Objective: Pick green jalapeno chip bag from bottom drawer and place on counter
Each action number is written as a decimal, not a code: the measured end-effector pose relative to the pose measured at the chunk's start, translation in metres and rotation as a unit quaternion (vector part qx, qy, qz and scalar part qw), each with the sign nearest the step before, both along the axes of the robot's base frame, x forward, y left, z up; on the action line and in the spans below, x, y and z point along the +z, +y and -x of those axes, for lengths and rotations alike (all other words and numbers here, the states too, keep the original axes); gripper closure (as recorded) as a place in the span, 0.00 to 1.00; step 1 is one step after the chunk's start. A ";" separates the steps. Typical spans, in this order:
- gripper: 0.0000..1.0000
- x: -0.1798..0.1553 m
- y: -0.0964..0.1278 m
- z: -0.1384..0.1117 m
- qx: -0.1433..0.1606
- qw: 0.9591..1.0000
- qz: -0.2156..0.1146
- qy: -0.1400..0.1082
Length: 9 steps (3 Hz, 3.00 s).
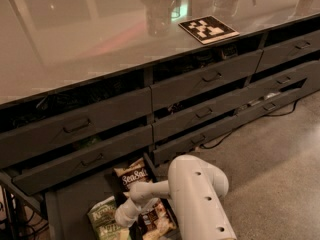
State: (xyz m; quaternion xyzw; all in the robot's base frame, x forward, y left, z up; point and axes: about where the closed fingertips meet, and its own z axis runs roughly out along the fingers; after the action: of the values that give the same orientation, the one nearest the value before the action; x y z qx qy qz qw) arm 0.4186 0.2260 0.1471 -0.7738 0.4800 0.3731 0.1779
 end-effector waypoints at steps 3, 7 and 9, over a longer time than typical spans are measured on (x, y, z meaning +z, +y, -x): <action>0.66 -0.011 0.000 0.015 0.003 1.000 -0.003 0.002; 1.00 0.176 -0.040 0.020 0.026 0.985 -0.160 -0.066; 1.00 0.290 -0.116 0.030 -0.089 0.972 -0.163 -0.145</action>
Offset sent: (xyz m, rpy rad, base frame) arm -0.0126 0.0001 -0.0092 0.0056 0.0034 0.0047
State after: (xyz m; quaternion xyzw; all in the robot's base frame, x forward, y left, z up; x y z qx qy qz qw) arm 0.3882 0.1104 0.4375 -0.7347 0.4484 0.3127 0.4016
